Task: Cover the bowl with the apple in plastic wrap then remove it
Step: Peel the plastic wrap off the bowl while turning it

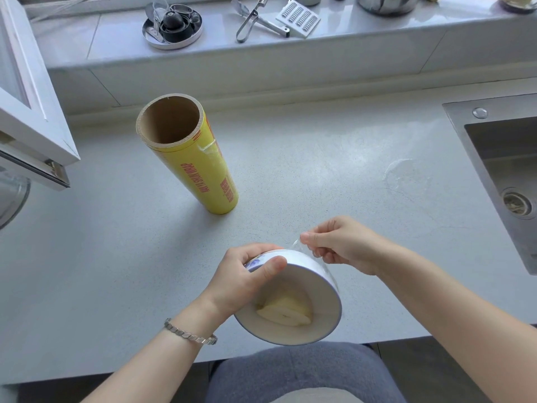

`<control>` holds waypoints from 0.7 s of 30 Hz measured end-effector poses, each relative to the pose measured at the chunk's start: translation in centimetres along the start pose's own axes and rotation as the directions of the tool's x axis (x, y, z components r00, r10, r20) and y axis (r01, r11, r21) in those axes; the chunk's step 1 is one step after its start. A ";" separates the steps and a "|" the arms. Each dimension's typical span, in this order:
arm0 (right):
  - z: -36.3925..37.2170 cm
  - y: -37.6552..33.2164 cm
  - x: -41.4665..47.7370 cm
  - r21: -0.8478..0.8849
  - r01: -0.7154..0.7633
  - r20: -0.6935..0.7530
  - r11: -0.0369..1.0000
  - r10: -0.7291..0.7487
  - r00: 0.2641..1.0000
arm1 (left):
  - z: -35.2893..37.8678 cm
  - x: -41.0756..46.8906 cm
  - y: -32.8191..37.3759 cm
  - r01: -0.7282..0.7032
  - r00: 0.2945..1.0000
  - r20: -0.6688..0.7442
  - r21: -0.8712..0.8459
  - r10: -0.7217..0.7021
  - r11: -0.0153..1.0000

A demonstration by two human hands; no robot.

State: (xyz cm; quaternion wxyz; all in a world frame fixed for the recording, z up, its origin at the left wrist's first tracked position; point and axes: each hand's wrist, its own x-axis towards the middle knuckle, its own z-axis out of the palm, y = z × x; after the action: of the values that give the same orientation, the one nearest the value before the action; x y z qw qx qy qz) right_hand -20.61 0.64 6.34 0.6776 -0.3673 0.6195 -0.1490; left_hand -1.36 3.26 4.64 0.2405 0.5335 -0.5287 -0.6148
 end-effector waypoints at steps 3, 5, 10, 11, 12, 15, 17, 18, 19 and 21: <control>0.8 0.4 0.4 0.025 -0.048 -0.005 0.999 0.048 0.999 | 0.4 -0.1 0.0 -0.010 1.000 -0.010 -0.042 0.010 0.999; 1.0 0.4 0.4 -0.008 -0.061 0.003 0.998 0.061 0.998 | 0.5 -0.1 0.0 -0.017 1.000 -0.015 -0.076 0.016 0.997; 1.6 0.4 0.5 -0.088 -0.017 -0.010 0.996 0.016 1.000 | 0.3 -0.1 -0.1 -0.042 0.999 -0.037 -0.094 0.039 0.995; 1.6 0.6 0.6 -0.064 -0.011 -0.012 0.998 0.010 1.000 | 0.2 -0.1 -0.2 -0.046 0.998 -0.041 -0.097 0.042 0.994; 1.6 0.8 0.6 -0.020 -0.008 -0.010 1.000 0.008 1.000 | 0.1 -0.1 -0.2 -0.051 0.998 -0.041 -0.099 0.047 0.994; 1.5 1.3 0.4 0.082 0.042 0.011 0.996 -0.043 0.999 | 0.0 -0.2 -0.3 -0.059 0.998 -0.028 -0.084 0.057 0.995; 1.2 1.4 0.4 0.010 0.143 -0.004 0.990 -0.143 0.990 | 0.1 -0.2 -0.4 -0.053 0.998 -0.025 -0.073 0.051 0.996; 1.0 1.3 0.3 -0.034 0.219 -0.026 0.975 -0.220 0.975 | 0.2 -0.2 -0.5 -0.049 0.998 -0.029 -0.076 0.047 0.996; 0.8 1.3 0.0 -0.049 0.298 -0.057 0.953 -0.301 0.952 | 0.2 -0.2 -0.7 -0.042 0.999 -0.037 -0.084 0.039 0.996; 0.5 1.1 -0.7 0.007 0.421 -0.089 0.907 -0.418 0.904 | -0.1 0.0 -0.7 -0.021 0.998 -0.065 -0.105 0.014 0.994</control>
State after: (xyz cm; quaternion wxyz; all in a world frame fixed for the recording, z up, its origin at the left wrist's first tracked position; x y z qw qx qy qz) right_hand -20.55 2.07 6.09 0.6075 -0.4762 0.5523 -0.3148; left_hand -1.10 3.49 4.03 0.2906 0.5350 -0.4921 -0.6223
